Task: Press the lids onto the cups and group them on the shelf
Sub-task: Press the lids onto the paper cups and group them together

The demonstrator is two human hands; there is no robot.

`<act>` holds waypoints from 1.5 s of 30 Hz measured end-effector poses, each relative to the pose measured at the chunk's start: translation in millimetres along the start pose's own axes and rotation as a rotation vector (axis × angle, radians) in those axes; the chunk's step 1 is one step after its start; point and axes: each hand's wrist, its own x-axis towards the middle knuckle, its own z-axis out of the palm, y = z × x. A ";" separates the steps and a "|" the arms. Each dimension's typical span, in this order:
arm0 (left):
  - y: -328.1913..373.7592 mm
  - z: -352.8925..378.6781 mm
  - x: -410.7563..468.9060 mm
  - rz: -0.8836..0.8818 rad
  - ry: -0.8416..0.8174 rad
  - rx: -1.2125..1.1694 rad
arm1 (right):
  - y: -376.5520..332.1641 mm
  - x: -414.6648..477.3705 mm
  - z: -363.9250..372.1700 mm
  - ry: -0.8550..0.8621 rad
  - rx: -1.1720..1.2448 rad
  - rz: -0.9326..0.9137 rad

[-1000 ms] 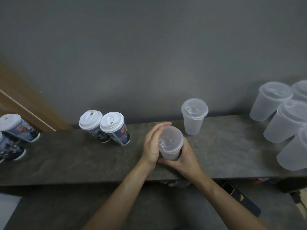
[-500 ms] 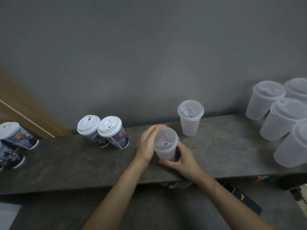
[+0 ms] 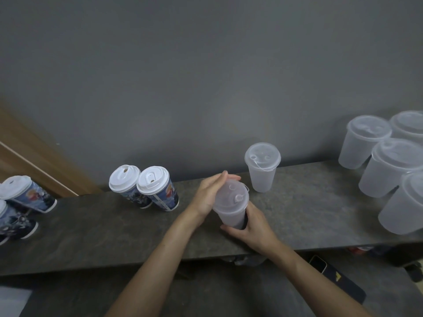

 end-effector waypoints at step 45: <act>-19.7 28.1 -25.0 0.118 0.439 -0.130 | -6.4 -3.3 -0.2 0.025 0.100 0.045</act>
